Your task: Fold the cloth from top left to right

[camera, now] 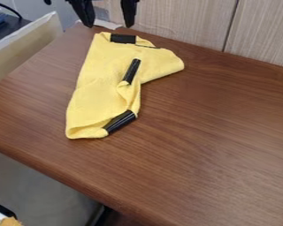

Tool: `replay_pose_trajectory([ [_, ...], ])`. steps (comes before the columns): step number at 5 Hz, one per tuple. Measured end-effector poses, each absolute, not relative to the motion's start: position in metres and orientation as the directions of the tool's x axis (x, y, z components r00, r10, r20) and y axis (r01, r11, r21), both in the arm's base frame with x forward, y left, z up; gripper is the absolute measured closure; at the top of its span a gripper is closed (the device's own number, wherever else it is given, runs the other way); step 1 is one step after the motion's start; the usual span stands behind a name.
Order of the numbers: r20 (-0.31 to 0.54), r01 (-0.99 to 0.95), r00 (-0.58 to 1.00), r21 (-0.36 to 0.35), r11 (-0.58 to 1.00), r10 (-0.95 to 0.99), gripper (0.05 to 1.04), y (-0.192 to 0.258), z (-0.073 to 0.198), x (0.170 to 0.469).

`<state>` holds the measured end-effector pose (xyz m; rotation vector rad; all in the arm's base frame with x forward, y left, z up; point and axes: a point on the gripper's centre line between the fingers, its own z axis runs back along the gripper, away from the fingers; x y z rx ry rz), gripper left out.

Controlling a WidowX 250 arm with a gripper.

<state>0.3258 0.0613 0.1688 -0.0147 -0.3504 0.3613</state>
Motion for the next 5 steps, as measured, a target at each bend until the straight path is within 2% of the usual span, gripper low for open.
replay_pose_trajectory([
  [1,0.299,-0.345,0.888,-0.070,0.936,0.349,0.083,0.061,0.159,0.327],
  [2,0.284,-0.321,0.903,-0.052,0.946,0.322,0.083,0.067,0.162,0.346],
  [4,0.295,-0.244,0.921,-0.068,0.967,0.253,0.083,0.080,0.177,0.408],
  [5,0.257,-0.212,0.941,-0.050,0.976,0.218,0.083,0.096,0.161,0.434],
])
